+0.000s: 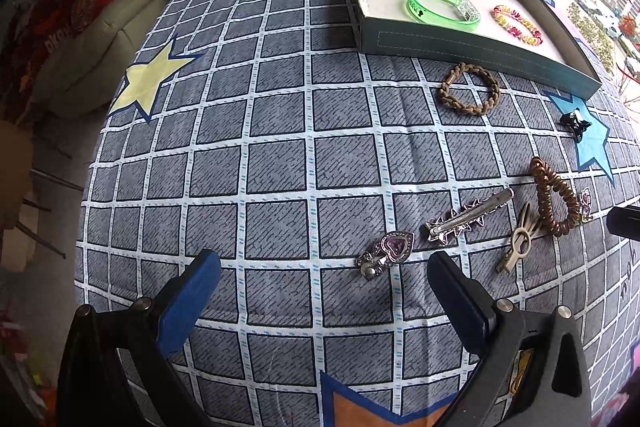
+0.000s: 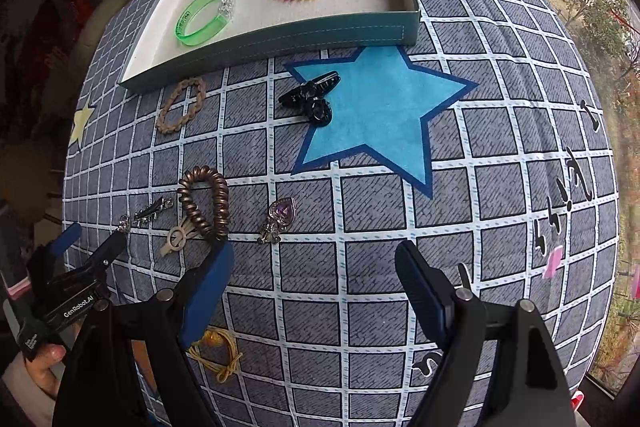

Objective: Organize jewelry
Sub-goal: 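Move both tools back toward the heart pendants on the cloth, then grasp one heart pendant with the left tool while the right tool grasps the other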

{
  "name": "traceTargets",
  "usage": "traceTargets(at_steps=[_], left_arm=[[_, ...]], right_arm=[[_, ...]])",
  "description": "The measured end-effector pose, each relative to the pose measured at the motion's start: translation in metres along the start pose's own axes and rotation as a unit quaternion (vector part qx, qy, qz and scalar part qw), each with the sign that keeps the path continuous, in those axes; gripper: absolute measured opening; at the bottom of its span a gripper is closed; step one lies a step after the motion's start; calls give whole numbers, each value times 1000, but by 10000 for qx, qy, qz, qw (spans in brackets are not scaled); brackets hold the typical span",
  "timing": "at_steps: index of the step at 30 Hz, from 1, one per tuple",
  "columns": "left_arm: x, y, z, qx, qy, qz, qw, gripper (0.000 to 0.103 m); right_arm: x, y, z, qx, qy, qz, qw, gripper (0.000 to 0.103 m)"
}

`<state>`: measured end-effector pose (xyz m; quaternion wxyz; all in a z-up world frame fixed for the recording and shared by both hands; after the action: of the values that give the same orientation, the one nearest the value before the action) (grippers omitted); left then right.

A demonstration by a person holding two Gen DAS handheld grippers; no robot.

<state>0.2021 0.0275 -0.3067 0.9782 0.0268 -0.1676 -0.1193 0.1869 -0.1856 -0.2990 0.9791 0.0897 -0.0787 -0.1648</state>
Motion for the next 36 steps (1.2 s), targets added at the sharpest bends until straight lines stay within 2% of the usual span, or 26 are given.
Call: traceTargets(at_steps=[11, 13, 18, 24, 25, 26, 27, 28, 30, 36], left_arm=[[5, -4, -11, -84, 42, -129, 9999, 102], [6, -3, -13, -108, 25, -118, 9999, 102], [6, -12, -11, -227, -26, -176, 9996, 90], [10, -27, -5, -453, -83, -307, 9985, 63], [10, -30, -5, -495, -88, -325, 9982, 56], [11, -33, -4, -509, -105, -342, 9981, 44], [12, -35, -3, -497, -112, -380, 9980, 38], [11, -37, -2, -507, -105, -414, 9978, 32], [13, -40, -2, -554, -81, -407, 9976, 32], [11, -34, 7, -796, -118, -145, 9967, 32]], right_arm=[[-1, 6, -21, -445, -30, 189, 9988, 84], [0, 9, -22, -548, -89, 277, 9981, 80], [6, 17, -24, -749, -223, 408, 9961, 65], [11, 35, -31, -1051, -291, 743, 9913, 47], [11, 38, -31, -1048, -301, 780, 9910, 41], [11, 40, -31, -1061, -306, 807, 9906, 37], [11, 44, -32, -1064, -309, 833, 9903, 28], [9, 45, -31, -1062, -307, 851, 9902, 24], [9, 47, -31, -1004, -299, 833, 9910, 17], [1, 28, -16, -364, -244, 440, 9981, 17]])
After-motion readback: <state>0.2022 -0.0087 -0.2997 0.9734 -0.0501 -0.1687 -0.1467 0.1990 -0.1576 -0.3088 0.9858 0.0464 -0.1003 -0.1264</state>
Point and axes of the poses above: each gripper's, at about its wrist camera, not at the fingertips, and z roughly against the way its jaws point, y to its left, x to its top, the point moved 9 cm from there along -z, roughly the way its jaws point, and after that the axes turned 6 degrees about -z, right-handed, at the moved point
